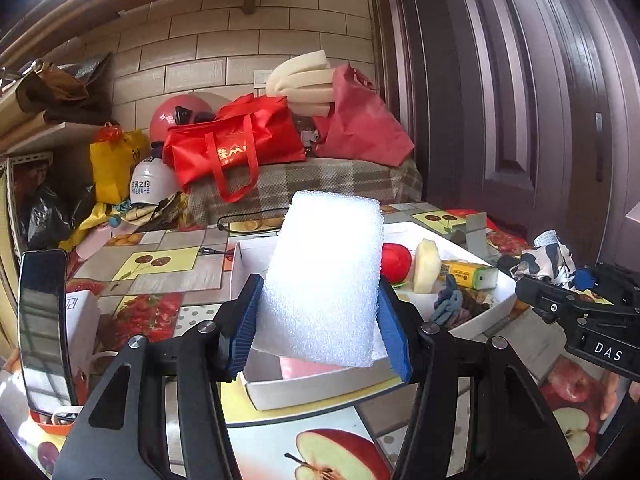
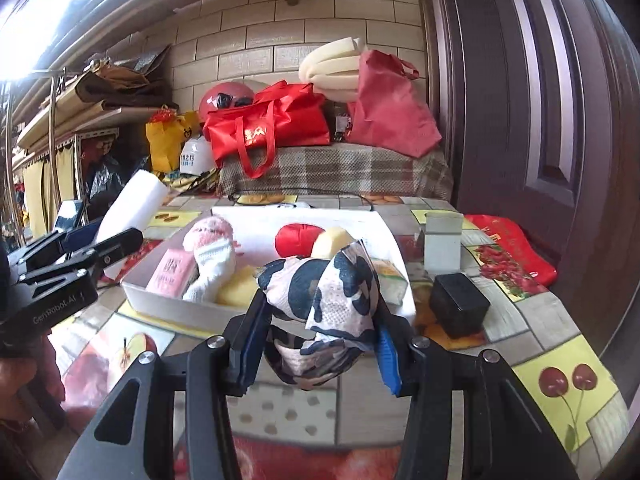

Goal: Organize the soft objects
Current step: 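Place the foam block in the box with the left gripper while the right drops the cow-print cloth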

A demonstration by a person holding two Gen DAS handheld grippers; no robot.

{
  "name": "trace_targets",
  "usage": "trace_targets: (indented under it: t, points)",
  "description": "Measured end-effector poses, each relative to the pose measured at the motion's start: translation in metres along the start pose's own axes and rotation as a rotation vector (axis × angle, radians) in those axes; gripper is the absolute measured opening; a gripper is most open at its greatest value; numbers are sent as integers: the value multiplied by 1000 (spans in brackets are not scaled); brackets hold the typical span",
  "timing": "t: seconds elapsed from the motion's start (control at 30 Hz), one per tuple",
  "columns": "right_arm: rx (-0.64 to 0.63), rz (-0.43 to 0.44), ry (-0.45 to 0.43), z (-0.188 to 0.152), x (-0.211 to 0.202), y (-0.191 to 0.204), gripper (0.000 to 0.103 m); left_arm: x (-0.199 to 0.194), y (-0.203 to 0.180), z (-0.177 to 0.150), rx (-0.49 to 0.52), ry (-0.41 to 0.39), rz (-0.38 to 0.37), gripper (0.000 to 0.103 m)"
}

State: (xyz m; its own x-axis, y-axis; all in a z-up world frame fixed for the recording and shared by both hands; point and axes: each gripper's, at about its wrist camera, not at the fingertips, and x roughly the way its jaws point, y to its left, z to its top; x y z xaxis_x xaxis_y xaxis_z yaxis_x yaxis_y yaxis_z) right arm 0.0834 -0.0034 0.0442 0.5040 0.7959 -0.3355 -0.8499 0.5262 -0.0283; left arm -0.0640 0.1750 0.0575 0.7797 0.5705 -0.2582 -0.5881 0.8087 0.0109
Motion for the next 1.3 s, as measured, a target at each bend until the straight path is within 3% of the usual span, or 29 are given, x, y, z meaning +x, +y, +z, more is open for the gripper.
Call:
trace_targets:
  t: [0.53, 0.73, 1.03, 1.1, 1.23, 1.3]
  points:
    - [48, -28, 22, 34, 89, 17, 49, 75, -2, 21, 3, 43, 40, 55]
    - [71, -54, 58, 43, 118, 17, 50, 98, -11, 23, 53, 122, 37, 55]
    - [93, -62, 98, 43, 125, 14, 50, 115, -10, 23, 46, 192, 40, 55]
    - [94, -66, 100, 44, 125, 13, 50, 114, -8, 23, 32, 187, 44, 58]
    - [140, -101, 96, 44, 124, 4, 78, 108, 4, 23, -39, 157, 82, 84]
    - [156, -99, 93, 44, 123, 2, 83, 103, 7, 23, -54, 136, 101, 93]
